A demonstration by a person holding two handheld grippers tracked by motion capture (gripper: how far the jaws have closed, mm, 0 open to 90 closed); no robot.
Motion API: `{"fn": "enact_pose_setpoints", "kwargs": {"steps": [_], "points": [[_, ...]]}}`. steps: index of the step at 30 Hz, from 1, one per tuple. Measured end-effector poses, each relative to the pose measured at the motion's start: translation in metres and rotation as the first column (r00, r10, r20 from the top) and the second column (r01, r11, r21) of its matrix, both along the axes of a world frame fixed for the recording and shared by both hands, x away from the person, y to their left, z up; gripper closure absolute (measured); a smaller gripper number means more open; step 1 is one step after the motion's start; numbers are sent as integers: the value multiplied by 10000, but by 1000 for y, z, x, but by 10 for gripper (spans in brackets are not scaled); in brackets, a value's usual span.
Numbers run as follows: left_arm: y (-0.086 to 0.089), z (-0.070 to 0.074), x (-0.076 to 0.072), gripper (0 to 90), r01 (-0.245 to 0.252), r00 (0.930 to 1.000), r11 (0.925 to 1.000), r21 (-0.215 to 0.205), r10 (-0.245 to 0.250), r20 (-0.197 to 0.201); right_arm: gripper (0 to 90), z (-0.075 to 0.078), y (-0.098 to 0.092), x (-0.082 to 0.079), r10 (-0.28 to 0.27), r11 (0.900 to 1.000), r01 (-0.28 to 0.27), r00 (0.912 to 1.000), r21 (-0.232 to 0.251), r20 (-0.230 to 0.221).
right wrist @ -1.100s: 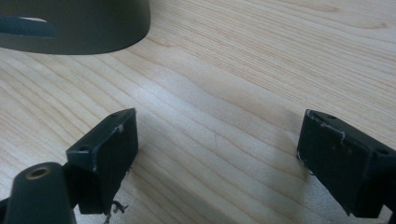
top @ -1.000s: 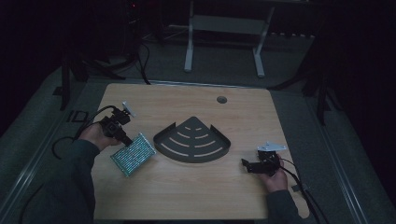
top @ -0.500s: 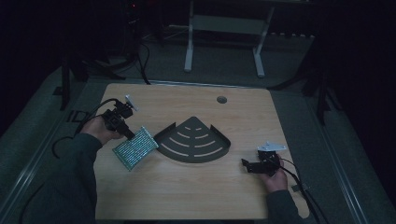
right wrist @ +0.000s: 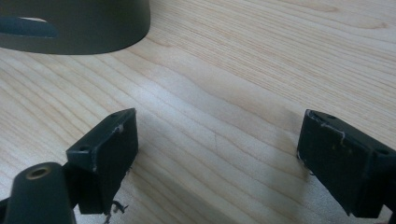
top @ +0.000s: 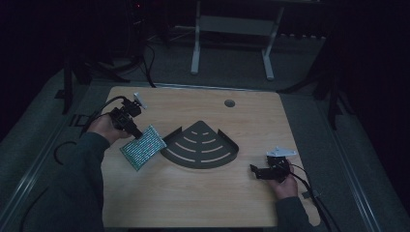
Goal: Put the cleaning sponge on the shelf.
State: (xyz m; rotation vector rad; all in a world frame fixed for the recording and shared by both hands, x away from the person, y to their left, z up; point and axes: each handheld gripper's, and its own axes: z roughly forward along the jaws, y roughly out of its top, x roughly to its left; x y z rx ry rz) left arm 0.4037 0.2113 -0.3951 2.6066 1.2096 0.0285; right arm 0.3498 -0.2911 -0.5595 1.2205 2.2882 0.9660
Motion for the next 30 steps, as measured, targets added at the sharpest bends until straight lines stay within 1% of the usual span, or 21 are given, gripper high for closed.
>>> {"fn": "enact_pose_setpoints", "kwargs": {"steps": [2,6,12,17,20,26,28,30], "points": [[-2,2,1,900,-54,10000,10000,23,54,62,120,0,0,0,0,10000,0,10000,1,0],[-4,3,4,900,-11,10000,10000,70,11,68,120,0,0,0,-1,10000,1,10000,0,0],[-7,1,9,900,39,10000,10000,27,-39,-15,120,0,0,0,-1,10000,1,10000,0,0],[-11,-1,12,900,104,9999,9999,3,-104,7,120,0,0,0,0,10000,0,10000,1,-2],[-16,-1,14,900,243,9997,9997,73,-243,-26,120,0,0,0,1,10000,-1,10000,1,-1],[-26,4,19,900,404,9992,9992,75,-405,50,120,0,0,0,-6,10000,6,10000,3,-9],[-30,5,21,900,442,9990,9990,-4,-442,66,120,0,0,0,-7,10000,7,10000,4,-10],[-33,4,23,900,477,9988,9989,7,-477,66,120,0,0,0,-9,10000,9,10000,8,-11]]}}
